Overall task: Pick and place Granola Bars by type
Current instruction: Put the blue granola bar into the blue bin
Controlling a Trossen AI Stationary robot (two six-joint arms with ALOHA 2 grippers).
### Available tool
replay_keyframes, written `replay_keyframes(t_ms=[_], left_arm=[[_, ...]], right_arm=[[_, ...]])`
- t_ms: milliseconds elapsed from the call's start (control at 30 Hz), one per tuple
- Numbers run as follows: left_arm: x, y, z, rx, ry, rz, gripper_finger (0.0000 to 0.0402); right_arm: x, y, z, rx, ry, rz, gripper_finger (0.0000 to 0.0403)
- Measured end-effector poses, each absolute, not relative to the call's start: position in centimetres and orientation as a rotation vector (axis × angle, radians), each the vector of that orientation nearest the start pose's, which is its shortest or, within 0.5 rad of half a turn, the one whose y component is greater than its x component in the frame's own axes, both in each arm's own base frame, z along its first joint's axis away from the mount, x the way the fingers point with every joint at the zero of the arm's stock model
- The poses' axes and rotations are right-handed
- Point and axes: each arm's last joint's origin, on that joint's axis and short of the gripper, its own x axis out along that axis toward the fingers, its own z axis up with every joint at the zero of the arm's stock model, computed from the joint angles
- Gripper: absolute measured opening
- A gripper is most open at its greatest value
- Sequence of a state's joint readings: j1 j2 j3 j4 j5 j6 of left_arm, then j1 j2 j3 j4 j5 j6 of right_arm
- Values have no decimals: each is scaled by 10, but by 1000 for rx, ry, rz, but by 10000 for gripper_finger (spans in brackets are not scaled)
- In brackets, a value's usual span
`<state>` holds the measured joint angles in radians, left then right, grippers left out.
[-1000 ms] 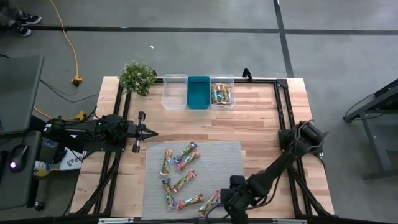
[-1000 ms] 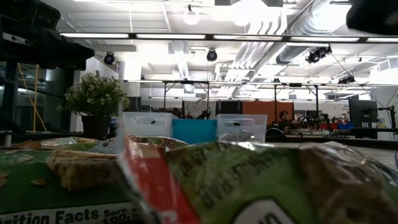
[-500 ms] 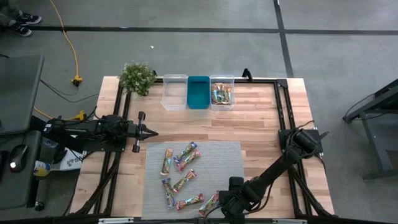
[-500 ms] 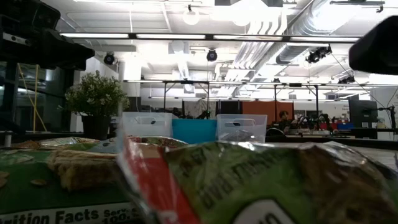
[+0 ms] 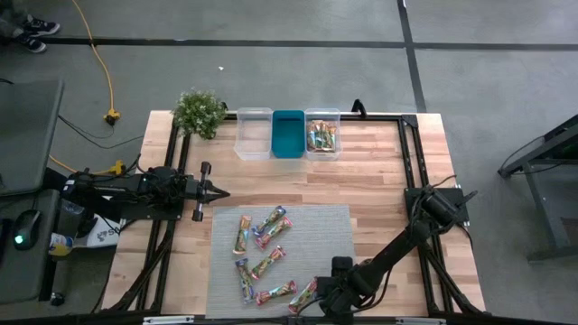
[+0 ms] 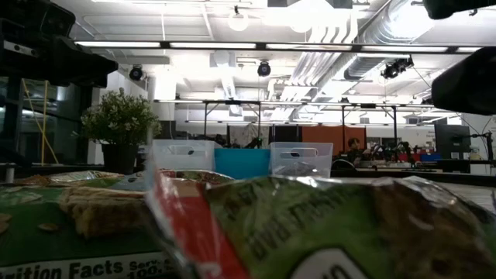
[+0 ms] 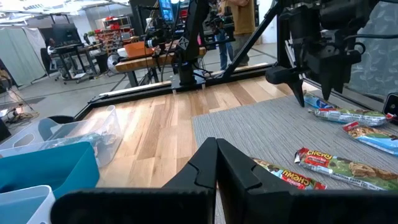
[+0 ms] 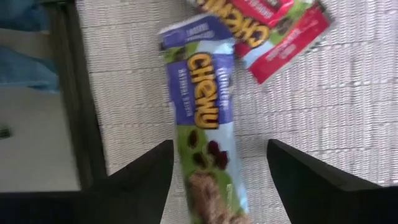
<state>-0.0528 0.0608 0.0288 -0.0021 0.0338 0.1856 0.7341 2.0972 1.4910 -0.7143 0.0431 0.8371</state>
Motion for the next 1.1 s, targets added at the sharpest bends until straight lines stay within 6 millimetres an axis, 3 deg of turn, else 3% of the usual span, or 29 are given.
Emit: replay_keyframes(t_ms=[633,1100], left_arm=[[100,-6,168,186,26,-89,1],[100,-6,168,186,26,-89,1]], right_arm=[[309,277,139,120,1338,32,211],[308,278,138,159,1357,43,148]])
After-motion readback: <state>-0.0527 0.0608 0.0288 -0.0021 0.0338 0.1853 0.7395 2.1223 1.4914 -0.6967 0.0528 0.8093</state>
